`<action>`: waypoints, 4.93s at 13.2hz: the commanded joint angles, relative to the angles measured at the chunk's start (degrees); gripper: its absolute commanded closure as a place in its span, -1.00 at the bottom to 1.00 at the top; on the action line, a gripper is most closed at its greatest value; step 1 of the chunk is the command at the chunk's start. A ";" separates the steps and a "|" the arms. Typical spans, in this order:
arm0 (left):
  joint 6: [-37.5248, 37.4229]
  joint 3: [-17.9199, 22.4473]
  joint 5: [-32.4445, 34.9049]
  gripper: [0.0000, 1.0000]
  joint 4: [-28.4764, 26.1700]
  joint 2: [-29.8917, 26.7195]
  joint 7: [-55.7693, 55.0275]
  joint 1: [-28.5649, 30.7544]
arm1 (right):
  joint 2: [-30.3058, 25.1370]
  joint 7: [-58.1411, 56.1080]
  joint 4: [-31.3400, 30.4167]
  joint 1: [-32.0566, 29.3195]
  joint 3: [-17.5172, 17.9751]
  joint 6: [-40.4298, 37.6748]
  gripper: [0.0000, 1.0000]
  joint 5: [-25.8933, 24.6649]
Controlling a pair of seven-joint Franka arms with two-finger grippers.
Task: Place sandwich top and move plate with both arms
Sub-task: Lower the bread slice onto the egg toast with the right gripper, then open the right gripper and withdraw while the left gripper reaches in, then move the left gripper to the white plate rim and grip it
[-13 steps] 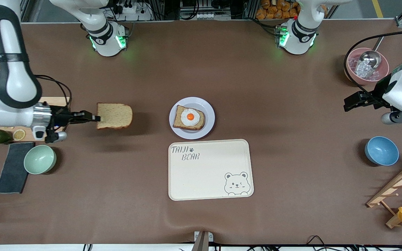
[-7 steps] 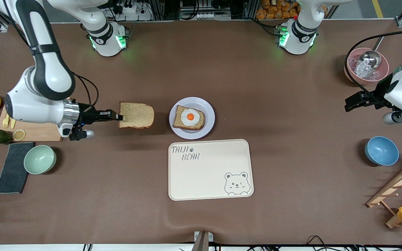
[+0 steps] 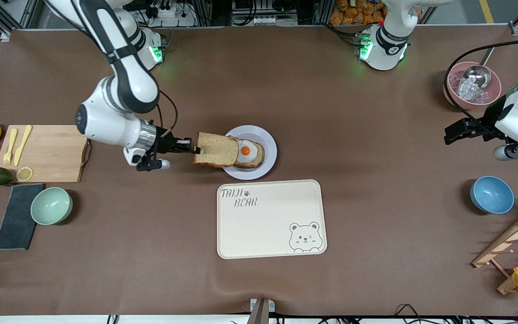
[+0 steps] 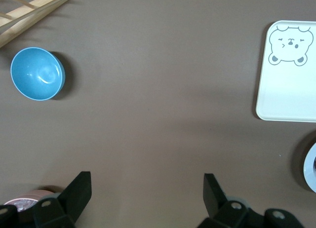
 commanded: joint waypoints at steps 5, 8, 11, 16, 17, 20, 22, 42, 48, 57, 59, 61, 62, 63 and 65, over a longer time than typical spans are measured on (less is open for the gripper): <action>0.24 -0.18 1.35 -1.00 0.06 -0.12 -0.57 -0.12 | 2.37 0.35 -1.45 6.30 -0.79 7.30 1.00 7.45; 0.24 -0.09 1.35 -1.00 0.15 0.06 -0.13 0.15 | 4.31 0.35 -1.45 9.81 -0.70 11.78 1.00 10.80; 0.33 -0.18 1.35 -1.00 0.06 0.23 0.04 0.68 | 4.31 0.00 -1.63 10.27 -0.70 11.79 1.00 11.51; 0.33 -0.18 1.35 -1.00 -0.02 0.58 0.13 0.68 | 4.22 0.17 -3.03 13.16 -0.70 13.54 1.00 12.82; 0.24 -0.18 1.35 -1.00 0.06 0.67 0.05 0.50 | 4.31 0.17 -3.12 13.60 -0.79 13.64 1.00 13.53; 0.33 -0.18 1.35 -1.00 0.06 0.85 0.04 0.50 | 4.40 0.17 -3.47 13.69 -0.79 13.55 1.00 13.80; 0.33 -0.09 1.35 -1.00 0.24 1.11 -0.04 0.33 | 4.84 0.17 -3.39 13.43 -0.79 13.55 1.00 13.80; 2.96 -0.36 0.65 -1.00 0.33 3.30 -0.31 0.94 | 4.22 0.35 -0.13 7.37 -1.76 7.84 -0.16 12.57; 16.11 -0.62 -16.18 -1.00 -2.90 13.40 0.48 0.15 | 4.31 0.79 7.06 1.40 -8.16 -6.71 -0.26 0.37; 33.11 -9.84 -41.69 -1.00 -17.33 15.43 4.17 0.50 | 5.28 0.26 24.11 -14.77 -11.95 -32.22 -0.38 -19.84; 34.43 -10.11 -49.49 -1.00 -18.91 15.87 9.76 -0.20 | 5.19 -1.48 24.65 -17.32 -11.95 -32.50 -0.45 -22.58; 34.61 -12.21 -61.87 -1.00 -21.98 15.96 21.78 -0.38 | 5.28 -4.74 27.27 -21.09 -11.95 -34.59 -0.45 -25.91; 34.78 -12.22 -65.58 -1.00 -23.48 16.05 27.41 -0.64 | 5.54 -5.53 30.16 -22.42 -11.95 -37.40 -0.45 -26.89; 35.57 -12.31 -67.54 -1.00 -24.88 16.40 31.12 -0.99 | 5.63 -5.54 32.45 -22.86 -11.95 -39.60 -0.45 -27.94; 38.11 -12.31 -70.96 -1.00 -26.21 17.98 34.83 -3.09 | 5.72 -5.54 39.03 -24.01 -11.95 -44.86 -0.45 -32.67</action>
